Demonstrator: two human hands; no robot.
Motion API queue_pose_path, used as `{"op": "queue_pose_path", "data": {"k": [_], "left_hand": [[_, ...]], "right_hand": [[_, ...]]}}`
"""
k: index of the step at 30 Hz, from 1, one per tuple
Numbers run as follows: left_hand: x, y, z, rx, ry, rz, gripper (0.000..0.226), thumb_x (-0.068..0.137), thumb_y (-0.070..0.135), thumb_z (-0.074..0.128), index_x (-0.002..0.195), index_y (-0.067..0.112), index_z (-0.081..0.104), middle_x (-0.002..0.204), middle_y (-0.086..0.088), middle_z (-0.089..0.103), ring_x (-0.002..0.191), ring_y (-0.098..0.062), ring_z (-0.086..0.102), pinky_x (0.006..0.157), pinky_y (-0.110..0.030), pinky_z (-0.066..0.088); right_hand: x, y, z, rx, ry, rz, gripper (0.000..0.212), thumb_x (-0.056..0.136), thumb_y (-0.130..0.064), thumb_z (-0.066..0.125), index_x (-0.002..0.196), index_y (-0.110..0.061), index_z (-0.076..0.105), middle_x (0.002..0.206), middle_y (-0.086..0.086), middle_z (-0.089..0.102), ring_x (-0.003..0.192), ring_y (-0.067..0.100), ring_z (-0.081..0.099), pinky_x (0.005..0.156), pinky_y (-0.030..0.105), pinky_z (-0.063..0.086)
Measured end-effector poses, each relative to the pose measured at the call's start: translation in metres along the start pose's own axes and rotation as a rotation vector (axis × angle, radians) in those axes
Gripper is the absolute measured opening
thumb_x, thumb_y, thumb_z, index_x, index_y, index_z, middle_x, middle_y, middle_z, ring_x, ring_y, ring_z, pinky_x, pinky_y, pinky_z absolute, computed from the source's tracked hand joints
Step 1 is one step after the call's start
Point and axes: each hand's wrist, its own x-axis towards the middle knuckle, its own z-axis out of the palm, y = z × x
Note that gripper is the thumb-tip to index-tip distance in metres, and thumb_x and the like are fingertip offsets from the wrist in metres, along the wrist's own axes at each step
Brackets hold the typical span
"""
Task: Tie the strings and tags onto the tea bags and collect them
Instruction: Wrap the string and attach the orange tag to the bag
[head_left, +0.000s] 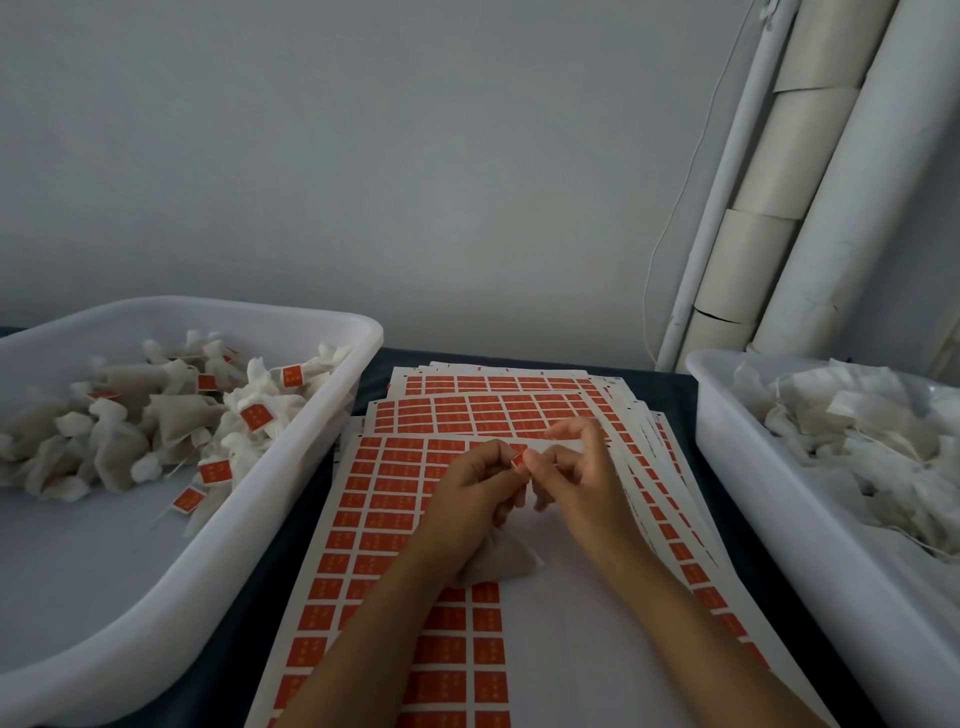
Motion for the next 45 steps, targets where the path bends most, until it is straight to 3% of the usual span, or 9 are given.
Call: {"op": "queue_pose_path", "data": {"k": [3, 11, 17, 20, 24, 27, 31, 41, 45], "left_hand": [[0.0, 0.0, 0.003, 0.027, 0.033, 0.03, 0.024, 0.097, 0.01, 0.045, 0.078, 0.015, 0.06, 0.06, 0.007, 0.055, 0.049, 0.0, 0.047, 0.048, -0.012, 0.039], [-0.003, 0.0, 0.007, 0.099, 0.095, 0.079, 0.029, 0.099, 0.011, 0.041, 0.076, 0.01, 0.059, 0.062, 0.004, 0.052, 0.051, 0.0, 0.047, 0.049, -0.011, 0.039], [-0.005, 0.015, 0.003, -0.139, 0.228, -0.056, 0.031, 0.099, 0.013, 0.04, 0.072, 0.009, 0.053, 0.055, 0.001, 0.046, 0.051, -0.008, 0.041, 0.049, -0.015, 0.036], [-0.007, 0.034, 0.002, -0.322, 0.239, -0.087, 0.029, 0.098, 0.012, 0.041, 0.072, 0.008, 0.053, 0.05, 0.003, 0.049, 0.048, -0.007, 0.045, 0.047, -0.014, 0.041], [-0.008, 0.067, -0.006, -0.485, 0.315, -0.043, 0.021, 0.098, 0.015, 0.044, 0.081, 0.005, 0.052, 0.066, -0.008, 0.054, 0.062, -0.016, 0.054, 0.062, -0.023, 0.049], [-0.009, 0.101, -0.027, -0.393, 0.489, 0.141, 0.026, 0.097, 0.014, 0.047, 0.072, 0.012, 0.053, 0.053, 0.004, 0.046, 0.051, -0.007, 0.04, 0.05, -0.016, 0.039], [-0.018, 0.138, -0.07, -0.186, 0.713, 0.276, 0.023, 0.092, 0.015, 0.057, 0.069, 0.016, 0.059, 0.061, 0.004, 0.054, 0.059, -0.009, 0.046, 0.059, -0.02, 0.041], [-0.038, 0.124, -0.131, -0.056, 0.971, -0.082, 0.021, 0.091, -0.002, 0.05, 0.081, 0.013, 0.061, 0.072, -0.003, 0.058, 0.065, -0.017, 0.053, 0.055, -0.023, 0.044], [-0.03, 0.114, -0.132, 0.053, 0.913, -0.162, 0.019, 0.088, -0.001, 0.042, 0.077, 0.01, 0.052, 0.073, -0.008, 0.05, 0.062, -0.019, 0.048, 0.056, -0.028, 0.041]], "right_hand": [[-0.004, 0.001, 0.006, -0.036, -0.12, 0.026, 0.024, 0.085, -0.045, 0.04, 0.085, -0.027, 0.056, 0.065, -0.019, 0.059, 0.064, -0.004, 0.058, 0.058, 0.006, 0.043], [-0.002, 0.001, 0.007, -0.12, -0.117, 0.006, 0.037, 0.098, -0.025, 0.037, 0.063, -0.02, 0.048, 0.047, -0.01, 0.046, 0.045, 0.001, 0.046, 0.049, 0.007, 0.037], [-0.01, -0.008, 0.001, -0.037, -0.324, 0.148, 0.024, 0.088, -0.051, 0.037, 0.094, -0.033, 0.051, 0.079, -0.015, 0.057, 0.067, 0.003, 0.053, 0.058, 0.009, 0.042], [-0.013, -0.012, 0.0, -0.215, -0.429, 0.116, 0.024, 0.082, -0.053, 0.049, 0.101, -0.038, 0.049, 0.096, -0.021, 0.057, 0.084, 0.002, 0.058, 0.065, 0.009, 0.046], [-0.001, -0.039, 0.015, -0.178, -0.305, 0.067, 0.01, 0.084, -0.03, 0.065, 0.089, -0.031, 0.057, 0.084, -0.012, 0.064, 0.06, -0.007, 0.058, 0.05, 0.004, 0.04], [0.011, -0.071, 0.036, 0.016, -0.289, 0.057, 0.014, 0.081, -0.032, 0.068, 0.09, -0.024, 0.061, 0.079, -0.006, 0.067, 0.049, -0.002, 0.055, 0.045, 0.01, 0.041], [0.02, -0.108, 0.075, 0.236, -0.364, 0.065, 0.023, 0.079, -0.032, 0.07, 0.093, -0.016, 0.061, 0.08, -0.002, 0.069, 0.05, 0.004, 0.052, 0.052, 0.017, 0.047], [0.018, -0.125, 0.143, 0.114, -0.277, 0.112, 0.024, 0.084, -0.023, 0.068, 0.102, -0.01, 0.06, 0.104, 0.011, 0.067, 0.073, 0.018, 0.067, 0.071, 0.028, 0.058], [0.023, -0.13, 0.139, 0.048, -0.343, 0.134, 0.016, 0.09, -0.01, 0.058, 0.107, -0.008, 0.06, 0.111, 0.008, 0.065, 0.075, 0.013, 0.065, 0.059, 0.016, 0.052]]}}
